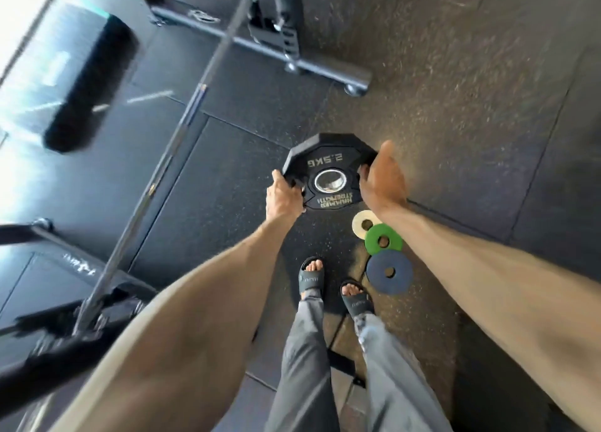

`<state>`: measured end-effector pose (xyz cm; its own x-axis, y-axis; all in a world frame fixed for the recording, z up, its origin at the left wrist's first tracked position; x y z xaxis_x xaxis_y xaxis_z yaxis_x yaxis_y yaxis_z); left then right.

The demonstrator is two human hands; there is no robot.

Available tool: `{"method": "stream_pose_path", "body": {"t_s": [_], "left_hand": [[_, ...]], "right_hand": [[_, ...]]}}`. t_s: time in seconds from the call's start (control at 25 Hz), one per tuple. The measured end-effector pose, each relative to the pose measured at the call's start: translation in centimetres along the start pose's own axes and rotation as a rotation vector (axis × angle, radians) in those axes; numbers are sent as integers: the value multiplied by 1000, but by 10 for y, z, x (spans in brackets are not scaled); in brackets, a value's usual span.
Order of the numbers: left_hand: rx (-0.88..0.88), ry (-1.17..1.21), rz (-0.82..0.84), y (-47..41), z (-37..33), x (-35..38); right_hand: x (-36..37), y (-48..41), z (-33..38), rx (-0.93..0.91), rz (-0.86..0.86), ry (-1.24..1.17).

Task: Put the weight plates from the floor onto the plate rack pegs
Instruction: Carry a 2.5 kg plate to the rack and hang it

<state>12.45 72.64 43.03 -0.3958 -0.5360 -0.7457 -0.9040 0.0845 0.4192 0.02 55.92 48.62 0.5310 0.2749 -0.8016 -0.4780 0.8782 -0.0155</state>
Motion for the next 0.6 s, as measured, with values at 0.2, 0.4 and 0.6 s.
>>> {"method": "stream_pose_path", "body": {"t_s": [0.2, 0.4, 0.6], "left_hand": [[-18, 71, -124, 65, -12, -133], [-113, 201, -329, 143, 29, -210], [-323, 290, -548, 228, 102, -241]], "right_hand": [[-71, 39, 93, -93, 49, -193], [-100, 92, 146, -238, 140, -275], [-93, 159, 198, -527, 288, -251]]}}
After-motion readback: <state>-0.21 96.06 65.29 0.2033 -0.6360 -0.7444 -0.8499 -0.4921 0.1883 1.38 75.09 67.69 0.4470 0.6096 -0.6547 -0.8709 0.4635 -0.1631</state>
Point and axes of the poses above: each hand's wrist, its own y-axis away from the middle knuckle, its own x-axis out of the palm, z = x × y, the point moved 3 cm from there along -y, towards the middle knuckle, and after that the axes turned 15 degrees about -z, right-handed, at the moved point
